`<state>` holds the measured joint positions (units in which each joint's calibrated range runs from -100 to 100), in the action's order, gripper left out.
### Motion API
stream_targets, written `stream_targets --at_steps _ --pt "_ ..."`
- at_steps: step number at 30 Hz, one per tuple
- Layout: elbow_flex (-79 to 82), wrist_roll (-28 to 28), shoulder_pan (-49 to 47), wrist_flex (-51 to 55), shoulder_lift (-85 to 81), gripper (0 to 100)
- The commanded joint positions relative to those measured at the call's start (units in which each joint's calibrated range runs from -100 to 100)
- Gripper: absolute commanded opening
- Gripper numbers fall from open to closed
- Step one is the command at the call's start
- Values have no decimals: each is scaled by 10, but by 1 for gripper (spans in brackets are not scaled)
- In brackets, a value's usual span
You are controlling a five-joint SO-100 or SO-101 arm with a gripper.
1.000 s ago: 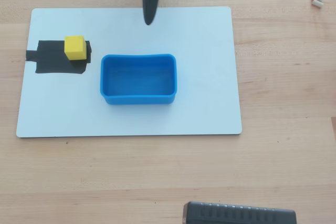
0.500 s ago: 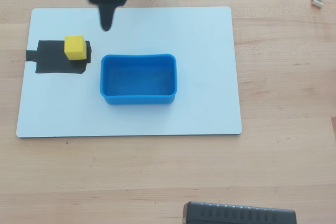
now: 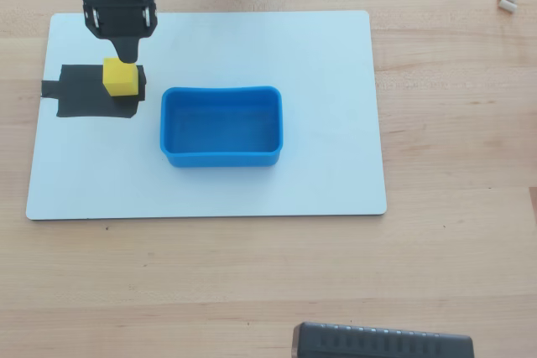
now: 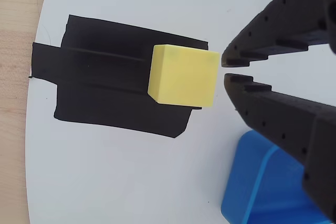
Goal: Pick up yellow cube and drop it in the blue rectangular bin
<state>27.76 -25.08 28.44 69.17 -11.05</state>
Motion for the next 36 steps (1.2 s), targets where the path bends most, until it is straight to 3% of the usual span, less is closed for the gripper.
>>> stream_targets --at_steps 1,9,19,36 --pt "-67 -4 8 3 23 1" --pt "-93 -1 40 13 52 21" --pt "-128 8 46 78 78 33" --pt "-125 6 47 27 121 31"
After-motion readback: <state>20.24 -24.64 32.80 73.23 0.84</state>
